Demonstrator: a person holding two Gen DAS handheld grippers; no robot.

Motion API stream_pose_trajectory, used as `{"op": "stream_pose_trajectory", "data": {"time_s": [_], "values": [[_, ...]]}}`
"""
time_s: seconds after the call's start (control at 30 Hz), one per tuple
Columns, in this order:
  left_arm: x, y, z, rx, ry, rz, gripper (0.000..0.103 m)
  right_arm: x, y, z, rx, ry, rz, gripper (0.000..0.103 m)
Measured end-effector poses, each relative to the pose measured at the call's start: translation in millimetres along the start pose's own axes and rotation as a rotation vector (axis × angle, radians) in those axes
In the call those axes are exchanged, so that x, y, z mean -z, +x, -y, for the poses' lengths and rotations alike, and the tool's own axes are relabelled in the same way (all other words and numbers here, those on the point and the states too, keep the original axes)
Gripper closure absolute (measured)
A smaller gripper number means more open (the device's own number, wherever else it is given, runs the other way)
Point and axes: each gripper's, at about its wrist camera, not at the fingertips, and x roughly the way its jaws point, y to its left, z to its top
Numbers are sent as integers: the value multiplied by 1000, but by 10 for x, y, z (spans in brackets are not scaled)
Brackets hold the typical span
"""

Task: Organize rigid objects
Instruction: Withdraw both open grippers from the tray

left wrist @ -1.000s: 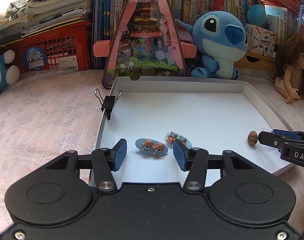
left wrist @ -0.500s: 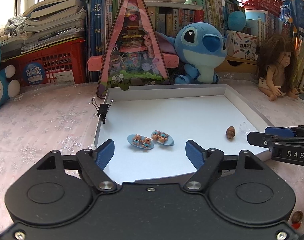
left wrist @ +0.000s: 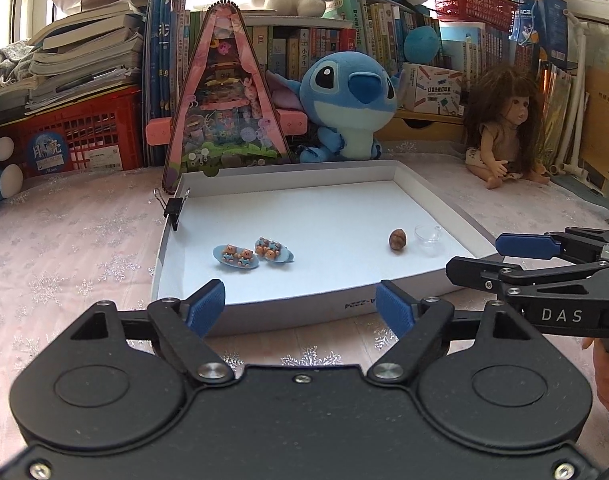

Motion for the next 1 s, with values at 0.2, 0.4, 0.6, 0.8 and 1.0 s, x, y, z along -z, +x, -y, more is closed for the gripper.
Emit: {"op": "stream_pose_trajectory", "data": {"time_s": [0.2,0.4,0.6,0.8,1.0], "values": [[128,-165,19,22,-13,9,19,79,-133,-53,-12,-5,12,19],[261,-276,21,30,-17,5,19,181,-229,-83,-14,-7,10,16],[385,-348,20,28,-11,8,18,267,-346,-114,-10,-19,19,14],[490,-415,-12,38,-30,12,17,332,-459,-163,-7,-39,38,11],[587,-471,-28,38,-28,19,17,410,-537,-160,6,-40,39,11]]}}
